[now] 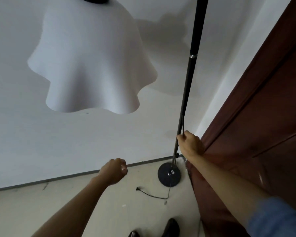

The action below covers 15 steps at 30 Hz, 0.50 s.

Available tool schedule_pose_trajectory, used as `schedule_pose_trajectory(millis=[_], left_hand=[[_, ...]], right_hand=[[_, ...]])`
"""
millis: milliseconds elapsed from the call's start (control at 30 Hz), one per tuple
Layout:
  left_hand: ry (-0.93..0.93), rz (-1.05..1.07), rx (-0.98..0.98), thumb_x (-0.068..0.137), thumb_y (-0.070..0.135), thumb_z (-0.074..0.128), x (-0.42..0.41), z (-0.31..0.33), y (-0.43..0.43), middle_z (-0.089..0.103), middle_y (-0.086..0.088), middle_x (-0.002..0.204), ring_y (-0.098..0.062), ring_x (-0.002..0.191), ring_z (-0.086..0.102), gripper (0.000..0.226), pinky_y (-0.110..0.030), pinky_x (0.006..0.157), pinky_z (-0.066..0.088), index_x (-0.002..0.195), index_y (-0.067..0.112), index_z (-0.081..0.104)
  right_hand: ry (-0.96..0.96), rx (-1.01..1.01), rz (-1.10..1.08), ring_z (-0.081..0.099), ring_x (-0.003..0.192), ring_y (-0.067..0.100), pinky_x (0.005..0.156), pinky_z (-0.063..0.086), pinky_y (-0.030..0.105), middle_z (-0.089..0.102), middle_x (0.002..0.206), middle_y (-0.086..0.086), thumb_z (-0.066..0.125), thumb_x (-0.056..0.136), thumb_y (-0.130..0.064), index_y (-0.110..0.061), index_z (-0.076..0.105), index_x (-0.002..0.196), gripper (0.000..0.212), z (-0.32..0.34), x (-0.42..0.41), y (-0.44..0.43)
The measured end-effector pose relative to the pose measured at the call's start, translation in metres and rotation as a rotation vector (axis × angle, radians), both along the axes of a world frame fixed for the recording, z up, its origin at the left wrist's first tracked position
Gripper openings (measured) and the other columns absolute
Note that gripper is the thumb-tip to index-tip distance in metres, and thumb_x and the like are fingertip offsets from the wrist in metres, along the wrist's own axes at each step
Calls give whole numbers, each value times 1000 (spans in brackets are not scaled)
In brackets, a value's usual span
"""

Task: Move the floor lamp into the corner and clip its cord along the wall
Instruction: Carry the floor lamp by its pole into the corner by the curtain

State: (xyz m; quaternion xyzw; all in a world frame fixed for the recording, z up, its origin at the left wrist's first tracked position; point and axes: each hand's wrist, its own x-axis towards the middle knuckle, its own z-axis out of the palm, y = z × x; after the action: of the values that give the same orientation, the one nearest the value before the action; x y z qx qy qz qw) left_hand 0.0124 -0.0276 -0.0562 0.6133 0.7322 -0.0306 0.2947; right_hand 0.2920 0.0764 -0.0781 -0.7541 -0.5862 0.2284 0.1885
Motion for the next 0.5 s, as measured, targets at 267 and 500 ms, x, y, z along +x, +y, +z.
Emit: schedule_pose_trajectory(millis=[267,500], left_hand=[[-39,32,-12,86,31,54,-11,-7,-11,70,-5,101,-23,88,64,19,-35,76,54,94,19,66],[-154,68,-52,89,20,49,-16,-10,-22,72,-9,103,-25,94,65,22,-34,85,52,97,14,68]], right_hand=[[427,-401,-22,63,53,25,62,53,34,69,62,9,51,100,-22,-3,63,70,38,-27,8,-26],[1154,-476,-291,73,52,20,44,55,22,76,63,10,48,103,-26,-4,60,83,32,51,5,-30]])
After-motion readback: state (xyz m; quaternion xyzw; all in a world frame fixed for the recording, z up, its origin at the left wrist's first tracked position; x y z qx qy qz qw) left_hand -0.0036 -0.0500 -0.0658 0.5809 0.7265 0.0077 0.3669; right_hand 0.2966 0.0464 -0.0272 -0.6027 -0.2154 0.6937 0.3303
